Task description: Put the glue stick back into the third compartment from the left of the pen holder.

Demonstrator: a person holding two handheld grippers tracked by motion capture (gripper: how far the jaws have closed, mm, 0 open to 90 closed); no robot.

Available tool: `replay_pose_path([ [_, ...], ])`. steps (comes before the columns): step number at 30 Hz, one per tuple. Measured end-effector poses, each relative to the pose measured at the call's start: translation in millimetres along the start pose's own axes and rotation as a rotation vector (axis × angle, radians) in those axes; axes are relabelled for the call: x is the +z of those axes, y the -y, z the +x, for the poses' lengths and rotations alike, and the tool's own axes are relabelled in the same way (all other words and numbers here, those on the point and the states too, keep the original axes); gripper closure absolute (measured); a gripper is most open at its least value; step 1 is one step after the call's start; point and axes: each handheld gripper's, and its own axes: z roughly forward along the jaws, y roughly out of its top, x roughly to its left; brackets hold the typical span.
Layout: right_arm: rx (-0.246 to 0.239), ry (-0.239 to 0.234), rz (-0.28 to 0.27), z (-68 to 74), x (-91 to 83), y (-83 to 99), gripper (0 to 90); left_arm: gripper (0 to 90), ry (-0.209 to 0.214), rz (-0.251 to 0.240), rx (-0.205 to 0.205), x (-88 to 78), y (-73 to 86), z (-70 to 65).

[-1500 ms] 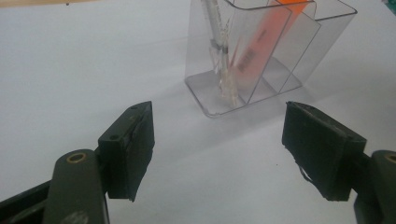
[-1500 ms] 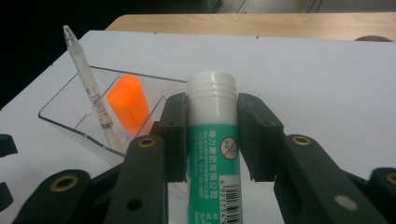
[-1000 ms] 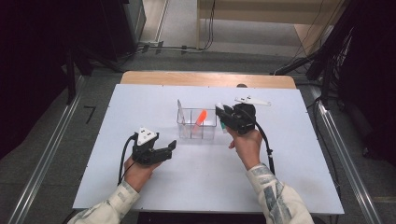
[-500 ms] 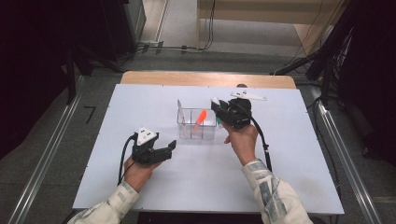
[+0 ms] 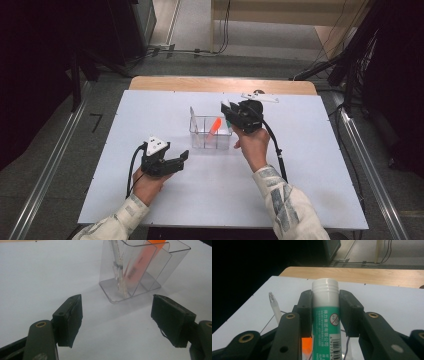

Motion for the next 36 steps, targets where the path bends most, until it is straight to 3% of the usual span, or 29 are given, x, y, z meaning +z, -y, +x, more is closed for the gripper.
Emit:
replay_pose_path([
  [14, 0.018, 0.021, 0.012, -2.2, 13.9, -1.6, 62.6, 25.6, 0.002, 0.0, -0.002, -0.5, -0.2, 0.9],
  [36, -0.01, 0.013, 0.034, -9.6, -2.7, 21.7, 64.2, 25.6, 0.0, 0.001, 0.0, 0.1, 0.2, 0.0],
])
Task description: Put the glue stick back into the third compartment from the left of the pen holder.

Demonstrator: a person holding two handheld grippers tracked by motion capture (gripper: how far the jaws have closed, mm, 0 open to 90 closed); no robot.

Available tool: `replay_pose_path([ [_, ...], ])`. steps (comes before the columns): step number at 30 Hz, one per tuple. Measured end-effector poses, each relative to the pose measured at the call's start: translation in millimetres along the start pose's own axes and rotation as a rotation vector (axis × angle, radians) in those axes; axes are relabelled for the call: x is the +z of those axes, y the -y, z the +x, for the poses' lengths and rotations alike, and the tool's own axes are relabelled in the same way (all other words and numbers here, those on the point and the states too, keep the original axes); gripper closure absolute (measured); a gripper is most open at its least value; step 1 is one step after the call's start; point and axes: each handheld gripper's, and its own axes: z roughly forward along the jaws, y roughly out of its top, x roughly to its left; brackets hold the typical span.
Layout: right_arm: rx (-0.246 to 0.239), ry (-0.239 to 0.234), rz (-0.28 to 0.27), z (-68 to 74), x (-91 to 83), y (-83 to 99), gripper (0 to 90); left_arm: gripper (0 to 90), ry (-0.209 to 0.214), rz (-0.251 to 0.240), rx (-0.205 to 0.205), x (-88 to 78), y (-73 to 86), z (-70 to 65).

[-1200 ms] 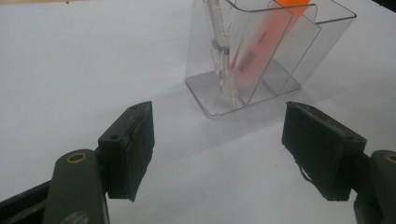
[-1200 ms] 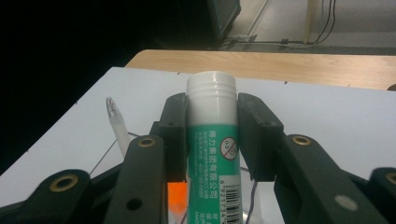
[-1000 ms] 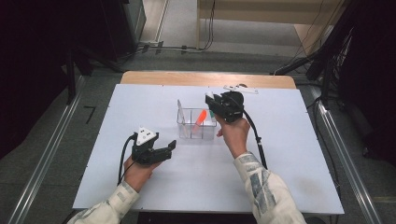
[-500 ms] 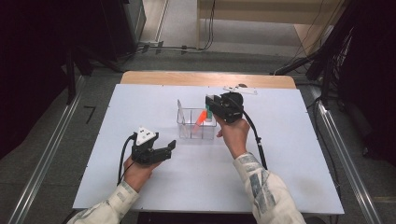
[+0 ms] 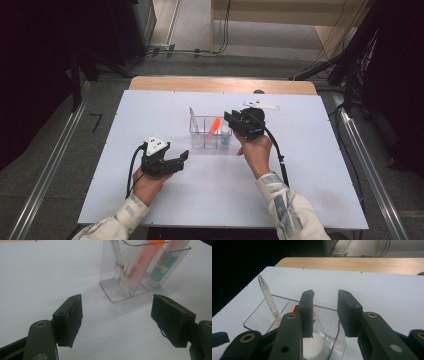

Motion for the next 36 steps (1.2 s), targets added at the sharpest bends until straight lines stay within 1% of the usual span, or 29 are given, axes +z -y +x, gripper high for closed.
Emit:
replay_pose_path([
  [2, 0.006, -0.003, 0.002, -0.6, -0.6, 0.6, 63.2, 25.6, -0.001, 0.0, 0.0, -0.1, 0.0, 0.1],
  [5, 0.003, -0.007, 0.005, -2.0, -1.1, 1.5, 61.3, 25.6, -0.001, -0.001, 0.0, -0.3, 0.0, 0.3],
  [9, 0.003, 0.005, 0.007, -7.4, -1.7, 4.4, 57.2, 25.6, -0.006, 0.0, 0.003, -0.6, 0.0, 0.9],
  [19, 0.018, 0.037, 0.022, -32.3, -9.1, 17.0, 46.3, 25.2, -0.022, 0.001, 0.007, 0.4, 0.4, 2.2],
  [21, 0.024, 0.042, 0.028, -35.8, -10.6, 19.4, 44.1, 23.6, -0.029, 0.001, 0.001, 0.5, 0.5, 3.4],
  [24, 0.022, 0.053, 0.035, -41.8, -13.0, 23.3, 40.2, 21.4, -0.041, 0.0, -0.011, 0.5, 0.7, 5.2],
  [30, 0.019, 0.07, 0.047, -50.2, -19.6, 29.7, 35.8, 17.6, -0.063, -0.012, -0.036, -0.9, 0.1, 9.2],
  [34, 0.007, 0.081, 0.054, -54.6, -24.0, 33.8, 33.0, 15.8, -0.073, -0.019, -0.053, -1.8, -0.3, 11.5],
  [36, -0.005, 0.092, 0.068, -56.2, -25.7, 36.0, 30.3, 15.3, -0.077, -0.019, -0.059, -2.3, -0.4, 12.4],
])
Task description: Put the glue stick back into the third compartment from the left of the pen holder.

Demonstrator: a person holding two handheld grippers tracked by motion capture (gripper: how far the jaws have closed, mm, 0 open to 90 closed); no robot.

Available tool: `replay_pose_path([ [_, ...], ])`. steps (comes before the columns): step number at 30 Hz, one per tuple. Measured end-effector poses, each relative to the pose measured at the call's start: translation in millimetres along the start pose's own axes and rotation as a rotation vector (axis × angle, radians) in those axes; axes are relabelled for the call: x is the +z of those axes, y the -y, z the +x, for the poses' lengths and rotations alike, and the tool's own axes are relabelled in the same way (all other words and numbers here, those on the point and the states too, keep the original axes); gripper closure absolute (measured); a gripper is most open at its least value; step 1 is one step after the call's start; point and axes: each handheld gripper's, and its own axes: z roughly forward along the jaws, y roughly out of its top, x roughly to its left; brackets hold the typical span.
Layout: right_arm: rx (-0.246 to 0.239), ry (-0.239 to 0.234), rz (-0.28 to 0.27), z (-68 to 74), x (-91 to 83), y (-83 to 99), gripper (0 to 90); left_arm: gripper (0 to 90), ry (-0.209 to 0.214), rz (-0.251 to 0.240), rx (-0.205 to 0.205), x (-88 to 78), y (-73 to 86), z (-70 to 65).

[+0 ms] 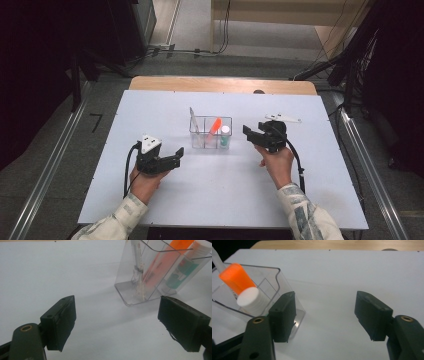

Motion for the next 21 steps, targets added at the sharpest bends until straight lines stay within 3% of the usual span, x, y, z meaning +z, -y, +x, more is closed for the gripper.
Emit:
replay_pose_path([
  [16, -0.072, 0.047, 0.039, -12.0, -15.4, 19.8, 26.0, 15.3, -0.024, -0.006, -0.023, -3.9, 0.2, 9.8],
  [21, -0.073, 0.059, 0.038, -19.0, -24.7, 25.1, 25.6, 15.3, -0.036, -0.002, -0.028, -5.6, 1.2, 15.2],
])
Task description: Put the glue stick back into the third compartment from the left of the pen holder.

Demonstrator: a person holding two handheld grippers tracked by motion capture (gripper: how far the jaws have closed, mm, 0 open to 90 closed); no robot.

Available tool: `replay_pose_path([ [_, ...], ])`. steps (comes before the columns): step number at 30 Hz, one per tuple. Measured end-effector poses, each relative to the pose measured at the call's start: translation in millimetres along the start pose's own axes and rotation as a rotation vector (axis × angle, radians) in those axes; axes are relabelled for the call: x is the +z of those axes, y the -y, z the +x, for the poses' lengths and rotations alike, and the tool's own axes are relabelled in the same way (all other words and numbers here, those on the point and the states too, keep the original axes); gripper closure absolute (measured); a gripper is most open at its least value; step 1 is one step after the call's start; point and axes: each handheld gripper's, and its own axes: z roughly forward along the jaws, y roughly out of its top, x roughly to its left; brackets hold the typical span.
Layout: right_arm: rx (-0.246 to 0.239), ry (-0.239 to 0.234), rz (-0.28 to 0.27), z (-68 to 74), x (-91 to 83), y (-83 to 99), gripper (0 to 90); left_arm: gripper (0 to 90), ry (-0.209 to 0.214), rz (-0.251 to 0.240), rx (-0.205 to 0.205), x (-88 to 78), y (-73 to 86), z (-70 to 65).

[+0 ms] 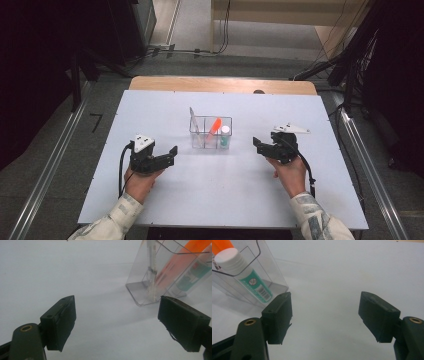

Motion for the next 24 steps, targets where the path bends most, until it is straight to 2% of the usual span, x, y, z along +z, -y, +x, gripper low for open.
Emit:
replay_pose_path([
  [8, -0.009, 0.029, 0.01, -11.9, -10.7, 9.2, 25.4, 15.3, -0.012, 0.001, -0.003, -1.7, 0.9, 5.4],
  [11, -0.03, 0.056, 0.014, -15.4, -14.5, 13.0, 25.4, 15.3, -0.02, 0.002, -0.007, -2.7, 1.3, 7.8],
  [19, -0.051, 0.11, 0.026, -28.8, -29.4, 24.7, 25.2, 15.3, -0.039, 0.0, -0.016, -6.2, 3.2, 15.3],
  [24, -0.04, 0.133, 0.035, -39.5, -39.2, 32.2, 25.1, 15.3, -0.05, 0.0, -0.018, -8.0, 4.1, 18.9],
])
